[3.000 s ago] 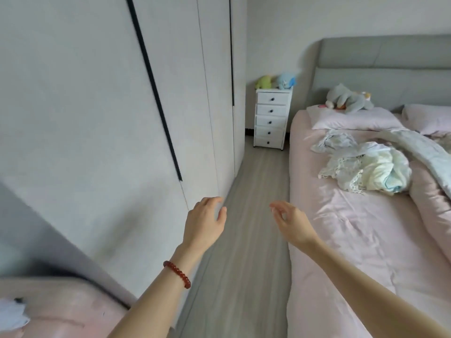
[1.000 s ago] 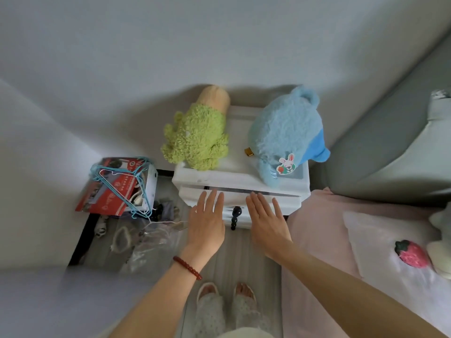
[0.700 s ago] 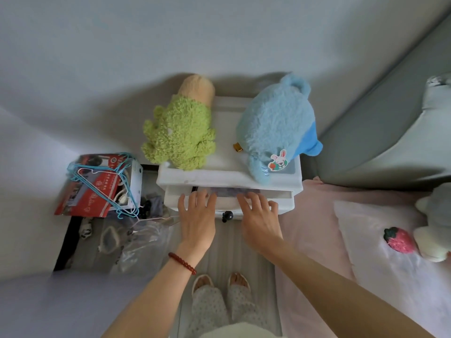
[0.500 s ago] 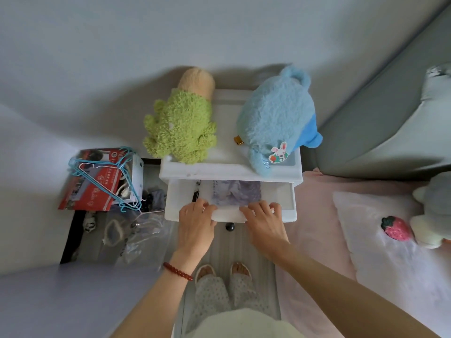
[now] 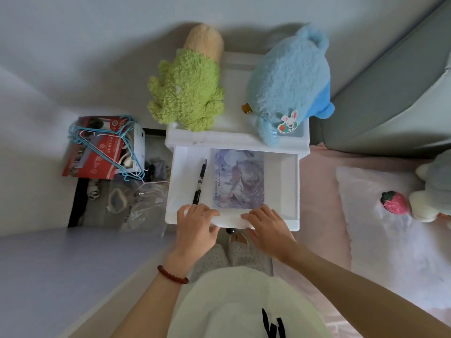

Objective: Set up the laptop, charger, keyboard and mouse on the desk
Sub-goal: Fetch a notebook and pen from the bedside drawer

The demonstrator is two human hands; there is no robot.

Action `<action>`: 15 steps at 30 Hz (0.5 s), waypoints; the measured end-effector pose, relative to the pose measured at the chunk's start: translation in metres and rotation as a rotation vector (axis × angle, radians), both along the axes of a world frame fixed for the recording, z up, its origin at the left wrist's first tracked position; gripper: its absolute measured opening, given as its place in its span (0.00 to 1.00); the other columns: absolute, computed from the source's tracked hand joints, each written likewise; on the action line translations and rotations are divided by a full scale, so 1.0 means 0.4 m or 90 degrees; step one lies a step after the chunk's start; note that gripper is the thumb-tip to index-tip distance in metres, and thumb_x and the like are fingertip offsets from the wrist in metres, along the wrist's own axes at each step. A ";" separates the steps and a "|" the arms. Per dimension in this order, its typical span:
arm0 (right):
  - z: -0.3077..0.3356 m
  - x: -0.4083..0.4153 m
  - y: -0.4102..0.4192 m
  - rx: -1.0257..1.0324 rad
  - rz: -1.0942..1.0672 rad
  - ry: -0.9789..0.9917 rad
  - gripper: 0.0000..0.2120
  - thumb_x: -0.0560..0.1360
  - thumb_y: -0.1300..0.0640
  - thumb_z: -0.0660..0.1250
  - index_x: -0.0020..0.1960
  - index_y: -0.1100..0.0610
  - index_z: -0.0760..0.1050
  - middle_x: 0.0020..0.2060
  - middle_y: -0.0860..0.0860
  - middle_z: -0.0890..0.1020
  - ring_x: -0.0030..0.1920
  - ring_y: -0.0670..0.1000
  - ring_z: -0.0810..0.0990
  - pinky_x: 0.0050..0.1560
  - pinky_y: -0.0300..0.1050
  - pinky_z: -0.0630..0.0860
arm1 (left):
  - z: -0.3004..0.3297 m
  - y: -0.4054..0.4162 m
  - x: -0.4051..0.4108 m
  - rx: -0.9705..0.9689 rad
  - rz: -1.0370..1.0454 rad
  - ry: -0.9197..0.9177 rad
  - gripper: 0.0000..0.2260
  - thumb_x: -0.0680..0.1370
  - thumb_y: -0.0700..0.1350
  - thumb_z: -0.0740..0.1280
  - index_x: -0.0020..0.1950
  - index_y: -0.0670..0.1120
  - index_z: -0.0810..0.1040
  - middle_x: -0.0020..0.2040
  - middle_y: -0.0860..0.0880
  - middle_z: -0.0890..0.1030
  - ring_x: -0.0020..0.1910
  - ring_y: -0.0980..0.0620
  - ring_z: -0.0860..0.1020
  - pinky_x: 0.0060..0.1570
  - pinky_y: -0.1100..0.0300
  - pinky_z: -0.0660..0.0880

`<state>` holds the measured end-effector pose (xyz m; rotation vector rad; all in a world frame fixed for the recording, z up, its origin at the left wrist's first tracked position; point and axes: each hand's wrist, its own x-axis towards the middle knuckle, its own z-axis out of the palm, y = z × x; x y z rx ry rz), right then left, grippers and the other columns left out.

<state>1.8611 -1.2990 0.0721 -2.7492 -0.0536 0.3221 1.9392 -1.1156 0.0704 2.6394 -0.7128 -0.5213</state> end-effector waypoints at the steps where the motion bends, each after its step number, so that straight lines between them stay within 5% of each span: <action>1: 0.001 0.001 -0.002 0.010 -0.004 -0.008 0.14 0.63 0.57 0.76 0.48 0.56 0.81 0.38 0.50 0.82 0.39 0.53 0.81 0.37 0.42 0.79 | 0.001 0.000 0.004 -0.003 0.002 0.005 0.10 0.66 0.43 0.74 0.46 0.47 0.82 0.43 0.48 0.82 0.46 0.47 0.79 0.56 0.45 0.69; 7: -0.010 0.060 0.001 0.022 -0.113 -0.010 0.09 0.67 0.64 0.71 0.47 0.59 0.80 0.37 0.53 0.83 0.36 0.55 0.81 0.34 0.47 0.79 | -0.037 -0.046 0.079 0.017 0.094 -0.006 0.12 0.75 0.41 0.64 0.58 0.42 0.76 0.55 0.43 0.79 0.51 0.43 0.77 0.50 0.50 0.74; 11: -0.042 0.096 0.009 0.024 -0.189 0.036 0.11 0.74 0.62 0.61 0.55 0.58 0.77 0.47 0.55 0.82 0.45 0.58 0.79 0.45 0.52 0.77 | -0.103 -0.094 0.130 0.075 0.187 0.072 0.18 0.78 0.36 0.59 0.67 0.38 0.64 0.63 0.39 0.71 0.59 0.43 0.71 0.55 0.54 0.73; 15: -0.085 0.110 0.001 0.011 -0.239 0.073 0.13 0.76 0.59 0.57 0.59 0.57 0.73 0.53 0.54 0.78 0.51 0.56 0.76 0.51 0.50 0.73 | -0.155 -0.130 0.173 0.161 0.233 0.116 0.20 0.75 0.33 0.62 0.66 0.39 0.62 0.60 0.38 0.71 0.56 0.41 0.72 0.53 0.52 0.75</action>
